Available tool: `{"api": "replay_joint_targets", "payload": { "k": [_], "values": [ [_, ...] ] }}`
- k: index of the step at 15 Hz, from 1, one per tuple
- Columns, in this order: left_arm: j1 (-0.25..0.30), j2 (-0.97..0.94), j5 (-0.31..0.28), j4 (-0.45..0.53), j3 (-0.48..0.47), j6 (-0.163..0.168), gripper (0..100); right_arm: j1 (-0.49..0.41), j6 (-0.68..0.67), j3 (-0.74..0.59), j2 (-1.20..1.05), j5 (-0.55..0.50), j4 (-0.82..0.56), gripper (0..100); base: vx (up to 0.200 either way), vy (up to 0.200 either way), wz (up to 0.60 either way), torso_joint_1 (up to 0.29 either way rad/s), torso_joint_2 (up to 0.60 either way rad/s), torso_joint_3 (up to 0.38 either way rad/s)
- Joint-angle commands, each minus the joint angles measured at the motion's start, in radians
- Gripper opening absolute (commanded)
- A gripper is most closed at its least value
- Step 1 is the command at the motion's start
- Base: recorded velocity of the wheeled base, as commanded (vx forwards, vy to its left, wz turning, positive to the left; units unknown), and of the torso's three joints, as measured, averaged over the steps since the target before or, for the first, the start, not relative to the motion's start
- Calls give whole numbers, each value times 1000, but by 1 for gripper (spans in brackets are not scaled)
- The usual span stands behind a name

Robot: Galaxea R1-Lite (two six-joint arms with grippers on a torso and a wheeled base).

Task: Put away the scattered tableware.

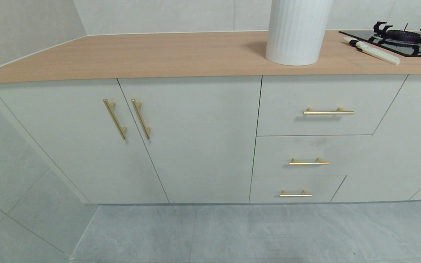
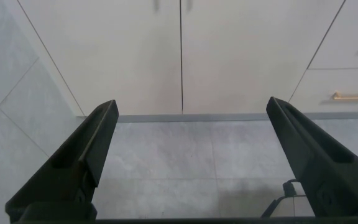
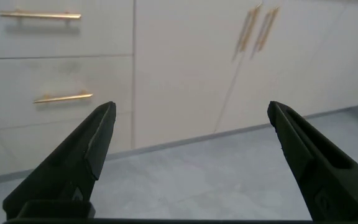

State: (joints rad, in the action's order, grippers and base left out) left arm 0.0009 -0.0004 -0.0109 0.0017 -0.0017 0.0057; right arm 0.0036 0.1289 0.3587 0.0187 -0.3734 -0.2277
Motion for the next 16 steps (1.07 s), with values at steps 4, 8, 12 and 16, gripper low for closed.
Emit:
{"api": "replay_joint_targets", "payload": {
  "k": [4,8,12,16],
  "values": [
    [1,0,0,0,0,0,100,-2,-88,-359,-19,237,303,100,0,0,0,0,0,0],
    [1,0,0,0,0,0,100,-2,-91,-359,-17,275,274,100,0,0,0,0,0,0],
    [1,0,-1,0,0,5,100,-2,-103,-356,-16,337,206,100,0,0,0,0,0,0],
    [1,0,-1,0,0,2,100,-4,-104,-359,-19,349,228,100,0,0,0,0,0,0]
  ]
}}
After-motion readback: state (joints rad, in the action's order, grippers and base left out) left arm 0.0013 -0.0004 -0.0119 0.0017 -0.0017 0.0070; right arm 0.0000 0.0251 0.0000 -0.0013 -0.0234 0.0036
